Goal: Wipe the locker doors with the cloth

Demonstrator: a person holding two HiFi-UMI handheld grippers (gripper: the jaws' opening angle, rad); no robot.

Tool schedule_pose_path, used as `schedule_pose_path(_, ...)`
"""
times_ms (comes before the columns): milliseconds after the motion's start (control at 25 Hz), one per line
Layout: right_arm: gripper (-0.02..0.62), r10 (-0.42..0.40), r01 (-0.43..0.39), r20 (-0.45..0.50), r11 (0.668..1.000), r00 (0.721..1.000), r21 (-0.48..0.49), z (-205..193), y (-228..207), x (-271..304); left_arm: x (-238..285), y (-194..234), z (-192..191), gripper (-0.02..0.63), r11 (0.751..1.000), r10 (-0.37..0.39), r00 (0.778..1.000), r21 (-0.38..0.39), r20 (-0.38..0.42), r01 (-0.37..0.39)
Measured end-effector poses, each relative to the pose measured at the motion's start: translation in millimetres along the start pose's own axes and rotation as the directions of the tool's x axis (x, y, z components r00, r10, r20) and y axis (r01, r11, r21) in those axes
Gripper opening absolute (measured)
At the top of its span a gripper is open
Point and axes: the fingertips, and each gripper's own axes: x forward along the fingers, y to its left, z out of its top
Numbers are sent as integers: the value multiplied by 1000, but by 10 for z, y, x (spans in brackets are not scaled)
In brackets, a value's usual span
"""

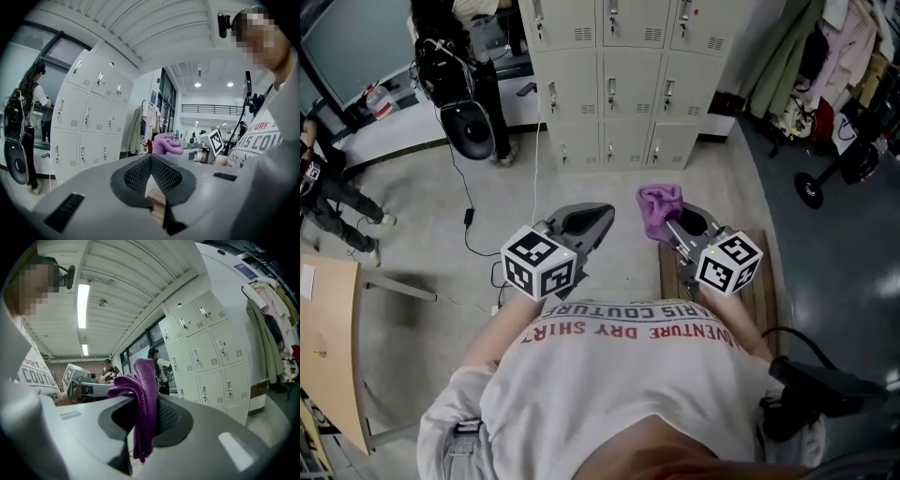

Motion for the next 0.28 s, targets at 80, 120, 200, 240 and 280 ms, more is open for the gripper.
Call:
schedule_pose_path(80,61,-8,8,-2,1000,1000,4,7,13,5,-17,5,13,2,1000,-4,1000,0,-3,4)
schedule_pose_path(120,61,-11,11,-2,1000,1000,7,21,27,4,-28,0,27,2,1000,-7,1000,-1,-3,7)
schedule_pose_path(200,61,-14,14,-2,1000,1000,13,60,57,-2,-51,-15,65,2,1000,-11,1000,-1,-3,11)
schedule_pose_path(240,61,-15,15,-1,1000,1000,16,81,71,-6,-61,-23,86,2,1000,-13,1000,-1,-3,13)
schedule_pose_path(280,61,-16,16,0,1000,1000,18,102,85,-11,-71,-31,107,2,1000,-15,1000,-1,-2,15)
